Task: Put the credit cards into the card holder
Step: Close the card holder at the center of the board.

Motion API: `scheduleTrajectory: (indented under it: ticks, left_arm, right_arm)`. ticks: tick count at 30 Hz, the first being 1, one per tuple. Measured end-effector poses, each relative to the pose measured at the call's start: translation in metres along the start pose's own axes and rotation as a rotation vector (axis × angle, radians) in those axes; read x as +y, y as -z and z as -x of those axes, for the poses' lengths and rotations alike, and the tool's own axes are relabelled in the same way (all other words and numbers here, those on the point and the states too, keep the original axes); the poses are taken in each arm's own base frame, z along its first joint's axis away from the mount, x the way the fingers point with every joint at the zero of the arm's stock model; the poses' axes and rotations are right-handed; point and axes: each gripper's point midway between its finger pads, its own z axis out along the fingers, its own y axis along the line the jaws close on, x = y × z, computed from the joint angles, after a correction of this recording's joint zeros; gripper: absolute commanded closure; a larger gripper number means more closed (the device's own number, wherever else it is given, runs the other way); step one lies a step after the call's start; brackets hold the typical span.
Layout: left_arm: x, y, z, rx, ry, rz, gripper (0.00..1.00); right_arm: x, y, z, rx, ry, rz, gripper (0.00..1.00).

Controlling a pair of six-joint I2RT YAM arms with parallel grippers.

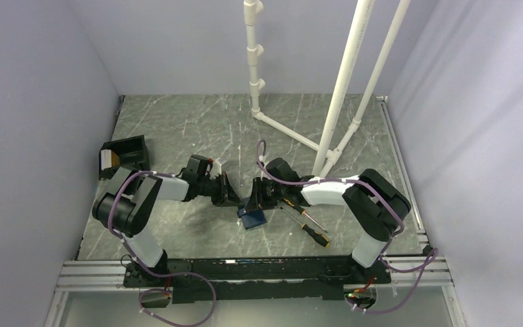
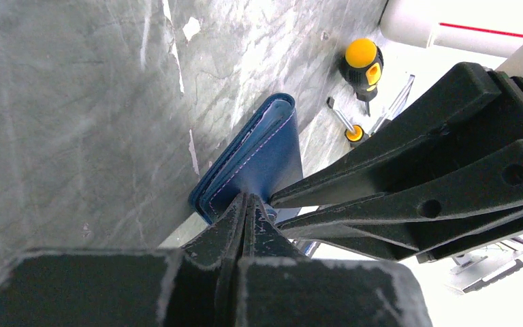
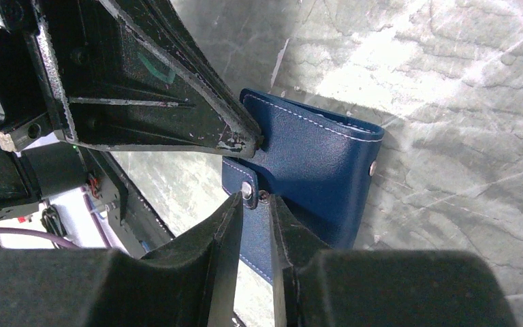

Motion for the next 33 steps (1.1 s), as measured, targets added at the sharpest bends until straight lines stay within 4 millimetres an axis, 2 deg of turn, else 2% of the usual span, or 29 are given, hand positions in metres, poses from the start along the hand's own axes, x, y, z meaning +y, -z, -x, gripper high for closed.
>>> scheduleTrajectory:
  ticks: [4,8,11,14,22,33]
  left_arm:
    - [0.0,0.0,0.0,-0.001,-0.001,0.0,1.0]
    - [0.0,0.001,0.0,-0.003,-0.003,0.004,1.0]
    - [0.0,0.001,0.0,-0.003,-0.005,0.005,1.0]
    - [0.0,0.001,0.0,-0.004,-0.007,0.005,1.0]
    - [0.0,0.001,0.0,-0.004,-0.009,0.006,1.0]
    - [0.0,0.001,0.0,-0.005,-0.01,0.006,1.0]
  right_arm:
    - [0.001,-0.001,0.0,0.012,-0.004,0.01,0.77]
    - [0.002,-0.004,0.0,0.028,-0.003,0.017,0.82]
    - [0.001,-0.005,0.001,0.035,-0.003,0.017,0.94]
    - [0.0,-0.006,0.002,0.035,0.001,0.014,1.0]
    - [0.001,-0.004,0.0,0.043,0.015,0.007,1.0]
    - [0.013,0.011,0.001,0.028,0.038,0.011,1.0]
